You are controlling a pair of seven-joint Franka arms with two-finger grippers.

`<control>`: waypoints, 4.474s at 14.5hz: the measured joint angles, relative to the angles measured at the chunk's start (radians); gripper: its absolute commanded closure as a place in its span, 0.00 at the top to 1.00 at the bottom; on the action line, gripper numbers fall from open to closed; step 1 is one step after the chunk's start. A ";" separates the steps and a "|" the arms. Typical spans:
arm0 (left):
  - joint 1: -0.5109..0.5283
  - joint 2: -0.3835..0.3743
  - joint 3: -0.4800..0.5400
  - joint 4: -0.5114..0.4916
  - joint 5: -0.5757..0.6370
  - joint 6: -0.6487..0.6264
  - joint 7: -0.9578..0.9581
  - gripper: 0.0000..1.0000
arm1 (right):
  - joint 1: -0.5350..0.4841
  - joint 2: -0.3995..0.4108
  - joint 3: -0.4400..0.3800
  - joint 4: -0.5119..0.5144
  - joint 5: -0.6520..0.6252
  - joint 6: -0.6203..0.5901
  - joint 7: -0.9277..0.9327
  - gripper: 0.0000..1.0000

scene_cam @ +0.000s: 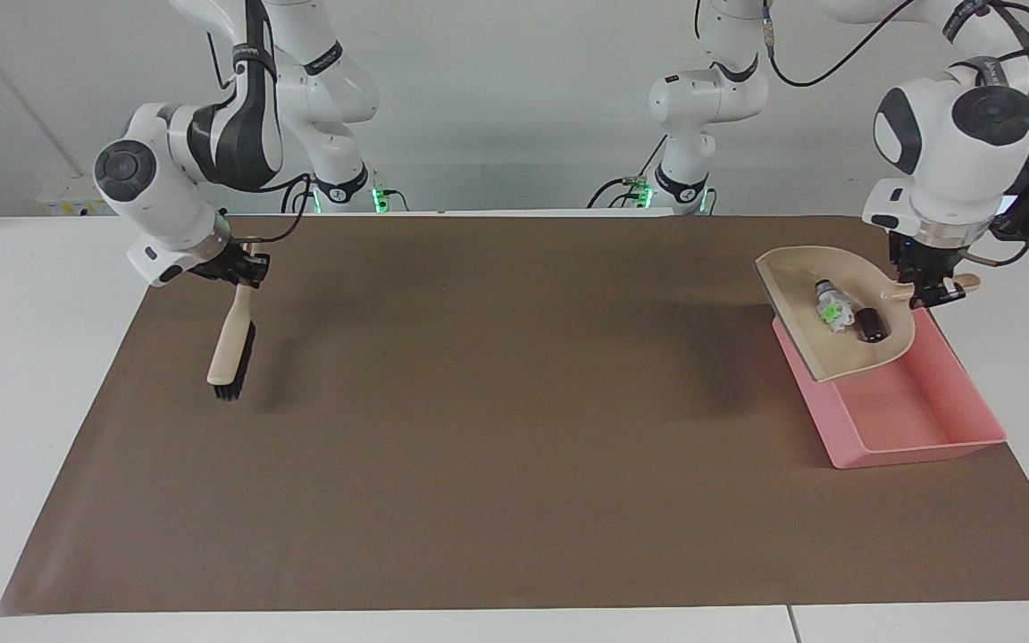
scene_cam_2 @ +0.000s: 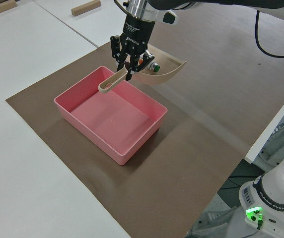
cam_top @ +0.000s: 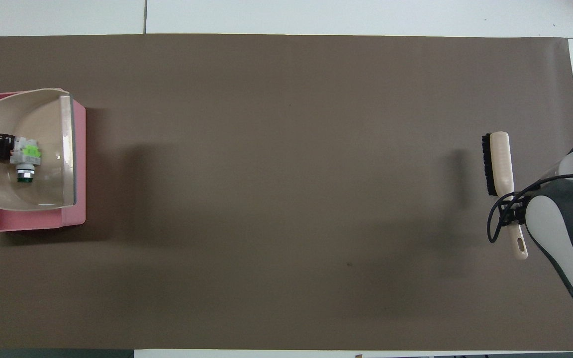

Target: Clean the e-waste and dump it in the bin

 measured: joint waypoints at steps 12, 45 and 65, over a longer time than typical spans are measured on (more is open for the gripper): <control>0.131 0.107 -0.006 0.020 0.579 0.177 -0.042 0.00 | -0.102 0.053 0.001 -0.075 -0.001 0.086 -0.124 0.18; -0.388 0.003 -0.037 -0.145 0.383 -0.163 -0.213 0.02 | 0.120 -0.004 -0.037 0.553 0.051 -0.328 0.205 1.00; -0.640 0.134 -0.038 -0.289 0.266 0.067 -0.610 0.97 | 0.162 0.028 -0.006 0.651 0.036 -0.387 0.159 1.00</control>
